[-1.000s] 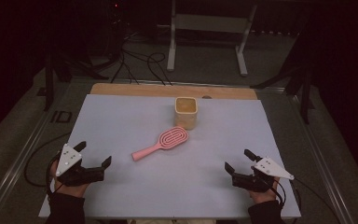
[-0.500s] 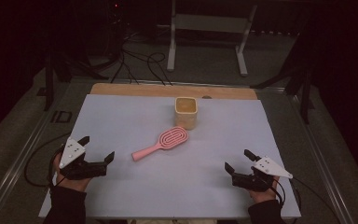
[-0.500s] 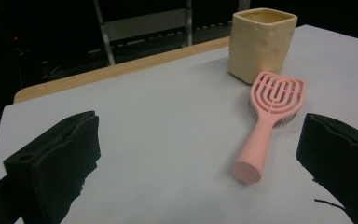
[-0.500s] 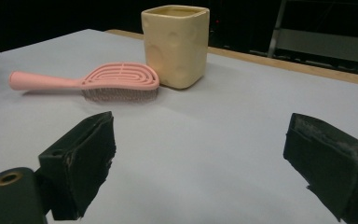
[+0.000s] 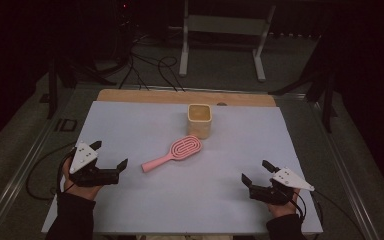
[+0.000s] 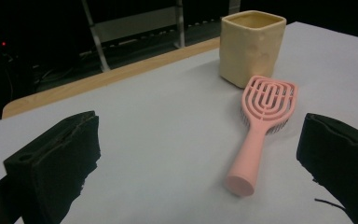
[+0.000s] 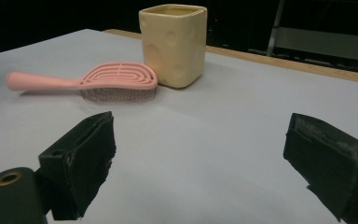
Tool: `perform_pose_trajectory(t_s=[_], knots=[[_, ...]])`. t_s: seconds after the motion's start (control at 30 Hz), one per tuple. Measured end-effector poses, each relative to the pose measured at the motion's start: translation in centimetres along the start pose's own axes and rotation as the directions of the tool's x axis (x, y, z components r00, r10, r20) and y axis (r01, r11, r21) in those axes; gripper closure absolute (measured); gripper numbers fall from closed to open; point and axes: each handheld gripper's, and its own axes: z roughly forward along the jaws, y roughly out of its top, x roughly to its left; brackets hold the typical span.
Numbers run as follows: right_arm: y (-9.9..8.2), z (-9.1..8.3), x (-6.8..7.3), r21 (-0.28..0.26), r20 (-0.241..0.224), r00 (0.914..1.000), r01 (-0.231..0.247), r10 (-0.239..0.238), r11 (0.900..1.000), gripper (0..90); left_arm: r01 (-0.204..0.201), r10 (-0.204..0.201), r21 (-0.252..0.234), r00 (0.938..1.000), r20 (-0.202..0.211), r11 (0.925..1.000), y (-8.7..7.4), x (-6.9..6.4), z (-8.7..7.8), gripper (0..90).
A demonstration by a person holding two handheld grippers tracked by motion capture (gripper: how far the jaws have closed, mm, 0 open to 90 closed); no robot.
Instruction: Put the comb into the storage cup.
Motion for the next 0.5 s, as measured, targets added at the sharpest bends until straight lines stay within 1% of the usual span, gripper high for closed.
perform_pose_trajectory(t_s=[0.03,0.1,0.2,0.3,0.4,0.47,0.5], knots=[[0.0,0.0,0.0,-0.002,-0.001,1.0,-0.001,0.001,1.0,8.8,-0.003,0.003,0.002,1.0,0.001,1.0,0.2,0.0,0.1,0.1],[0.0,-0.1,0.0,-0.002,-0.002,0.9999,-0.01,0.01,0.9999,8.9,-0.012,0.012,0.026,0.9999,0.007,0.9996,0.6,0.0,0.4,0.1],[0.0,-0.1,0.2,-0.003,-0.006,1.0,-0.008,0.008,1.0,8.9,-0.028,0.027,0.043,0.9996,0.01,0.9987,1.0,-0.1,0.6,0.1],[0.0,-0.1,0.2,-0.004,-0.006,1.0,-0.006,0.006,1.0,8.9,-0.034,0.033,0.053,0.9992,0.02,0.998,1.3,-0.2,0.9,0.1],[0.0,-0.1,0.1,-0.005,-0.004,1.0,-0.007,0.007,1.0,8.9,-0.047,0.045,0.077,0.9983,0.036,0.9959,1.8,-0.3,1.5,0.1],[0.0,-0.1,0.0,-0.004,-0.001,1.0,-0.01,0.01,0.9999,8.9,-0.055,0.052,0.092,0.9981,0.034,0.9943,2.0,-0.4,2.0,0.1],[0.0,-0.1,0.0,-0.003,0.001,1.0,-0.01,0.01,0.9999,8.9,-0.055,0.052,0.092,0.9981,0.034,0.9943,2.0,-0.4,2.0,0.0]])
